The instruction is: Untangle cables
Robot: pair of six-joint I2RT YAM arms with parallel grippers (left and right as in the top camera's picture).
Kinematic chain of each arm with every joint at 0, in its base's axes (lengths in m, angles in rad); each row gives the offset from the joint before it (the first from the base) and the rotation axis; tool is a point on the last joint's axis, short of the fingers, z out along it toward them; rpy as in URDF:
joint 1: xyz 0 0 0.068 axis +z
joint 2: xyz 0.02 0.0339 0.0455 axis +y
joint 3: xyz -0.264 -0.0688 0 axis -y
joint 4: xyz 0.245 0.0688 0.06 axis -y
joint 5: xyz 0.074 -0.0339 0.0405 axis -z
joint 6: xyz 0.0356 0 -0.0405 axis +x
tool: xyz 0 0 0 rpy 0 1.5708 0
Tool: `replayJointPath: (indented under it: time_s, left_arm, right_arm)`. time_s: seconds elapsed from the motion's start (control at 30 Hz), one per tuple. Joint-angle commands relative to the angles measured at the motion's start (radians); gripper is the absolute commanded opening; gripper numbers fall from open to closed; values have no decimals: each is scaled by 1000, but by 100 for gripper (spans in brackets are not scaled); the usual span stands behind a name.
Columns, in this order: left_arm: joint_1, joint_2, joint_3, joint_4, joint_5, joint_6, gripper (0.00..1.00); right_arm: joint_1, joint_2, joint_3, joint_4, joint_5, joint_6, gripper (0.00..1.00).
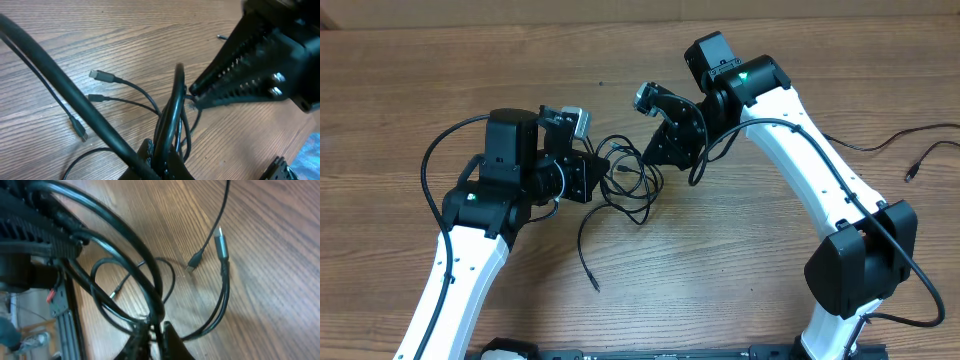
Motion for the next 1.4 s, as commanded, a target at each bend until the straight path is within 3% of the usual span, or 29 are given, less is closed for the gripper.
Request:
replayJointPath:
  time_s: [0.0,0.1,0.4,0.47,0.5,0.57,0.77,1.1,1.37]
  left_arm:
    - [5,1,18,19,-14,-48,4]
    - [5,1,18,45,-5,-82,4]
    - [5,1,18,101,94,-90,4]
    - [5,1,18,100,92,-90,4]
    - [5,1,18,100,92,-90,4]
    - [5,1,18,100,81,-90,4]
    - [5,1,18,63,-32,-98,4]
    - [5,1,18,-84,-415,-327,4]
    - [5,1,18,-110,-459,-367,4]
  right_arm:
    - [-5,-40,13,-5,-3,-3,33]
    - [-5,-40,13,-8,-3,-3,40]
    - [-5,-40,13,-8,-3,-3,41]
    - [-5,-40,13,-8,-3,-3,33]
    - [-5,-40,13,-8,-3,-3,19]
    - [-5,-40,13,-9,-3,-3,4]
    - [-5,-40,13,-9,-2,-3,4]
    - [-5,-40,13,-8,-2,-2,4]
    - [-5,-40,13,-8,-2,-3,4]
